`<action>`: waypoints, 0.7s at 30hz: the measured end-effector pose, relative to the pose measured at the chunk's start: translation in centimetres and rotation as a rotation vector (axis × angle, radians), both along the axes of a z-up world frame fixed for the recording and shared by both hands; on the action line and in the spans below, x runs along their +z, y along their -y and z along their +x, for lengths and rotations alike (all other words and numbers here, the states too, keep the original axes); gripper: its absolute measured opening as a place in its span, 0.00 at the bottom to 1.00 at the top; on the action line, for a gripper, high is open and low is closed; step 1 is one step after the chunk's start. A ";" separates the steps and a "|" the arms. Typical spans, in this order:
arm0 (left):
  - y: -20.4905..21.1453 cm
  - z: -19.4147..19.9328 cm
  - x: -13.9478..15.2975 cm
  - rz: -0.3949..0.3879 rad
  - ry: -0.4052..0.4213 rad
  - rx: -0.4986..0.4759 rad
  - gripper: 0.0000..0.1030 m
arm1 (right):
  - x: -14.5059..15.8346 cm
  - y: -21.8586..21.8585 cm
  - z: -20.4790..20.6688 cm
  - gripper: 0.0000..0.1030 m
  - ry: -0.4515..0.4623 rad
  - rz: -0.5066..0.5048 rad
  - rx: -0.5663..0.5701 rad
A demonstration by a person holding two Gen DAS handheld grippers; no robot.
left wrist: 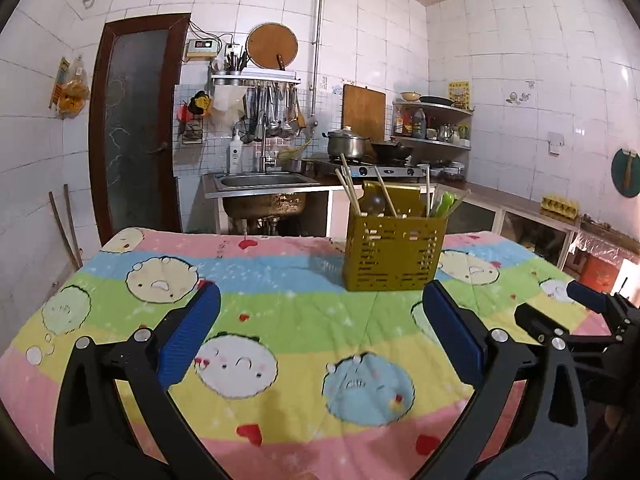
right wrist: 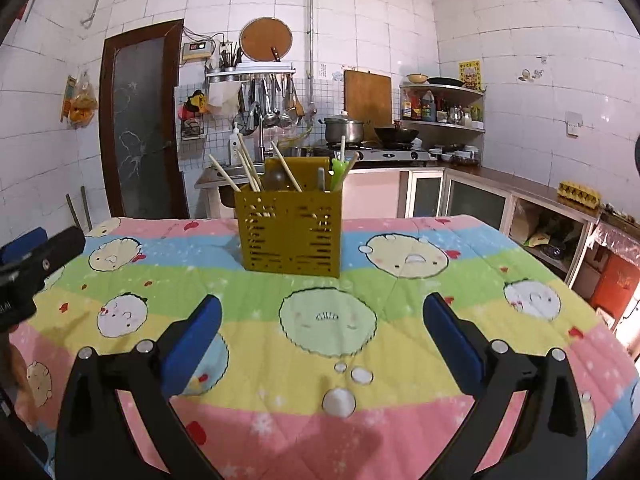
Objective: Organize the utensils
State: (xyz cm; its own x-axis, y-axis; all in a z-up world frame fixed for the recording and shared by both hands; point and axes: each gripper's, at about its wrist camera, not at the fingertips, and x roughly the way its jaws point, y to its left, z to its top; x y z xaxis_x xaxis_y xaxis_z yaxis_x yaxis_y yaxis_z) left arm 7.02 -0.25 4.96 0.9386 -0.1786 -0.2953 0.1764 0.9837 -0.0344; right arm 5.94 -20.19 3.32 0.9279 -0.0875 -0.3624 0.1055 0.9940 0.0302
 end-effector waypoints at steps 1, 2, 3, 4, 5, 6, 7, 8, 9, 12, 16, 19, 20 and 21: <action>0.0 -0.2 -0.4 0.006 0.000 0.000 0.95 | -0.3 0.0 -0.2 0.96 0.003 0.002 -0.006; 0.1 -0.4 -0.9 0.012 0.000 0.003 0.95 | -0.4 0.1 -0.3 0.96 0.007 0.005 -0.008; 0.0 -0.5 -1.1 0.016 0.002 0.004 0.95 | -0.6 0.1 -0.5 0.96 0.014 0.009 -0.008; 0.0 -0.6 -1.5 0.022 0.010 0.005 0.95 | -0.7 0.1 -0.6 0.96 0.022 0.005 -0.010; 0.0 -0.6 -1.7 0.026 0.016 0.009 0.95 | -0.9 0.0 -0.8 0.96 0.028 -0.001 -0.013; 0.0 -0.8 -2.1 0.032 0.024 0.017 0.95 | -1.2 -0.1 -0.9 0.96 0.036 -0.005 -0.018; 0.0 -0.9 -2.5 0.035 0.029 0.020 0.95 | -1.3 -0.1 -0.9 0.96 0.042 -0.003 -0.017; 0.0 -1.0 -2.9 0.037 0.029 0.023 0.95 | -1.6 0.0 -1.1 0.96 0.054 0.006 -0.015; 0.0 -1.0 -3.2 0.039 0.026 0.026 0.95 | -1.9 0.0 -1.2 0.96 0.059 0.012 -0.019; 0.1 -1.2 -4.2 0.047 0.024 0.025 0.95 | -2.6 -0.2 -1.4 0.96 0.063 -0.001 -0.027; -0.1 -1.2 -4.4 0.040 0.015 0.023 0.95 | -2.8 0.2 -1.7 0.96 0.071 0.007 -0.031; -0.2 -1.6 -4.4 0.036 0.032 0.031 0.95 | -2.8 0.2 -1.9 0.96 0.078 0.008 -0.035; -0.2 -1.7 -4.3 0.038 0.036 0.033 0.95 | -2.8 0.2 -1.9 0.96 0.078 0.006 -0.035; -0.2 -1.8 -4.3 0.040 0.041 0.035 0.95 | -2.8 0.2 -2.0 0.96 0.081 0.004 -0.034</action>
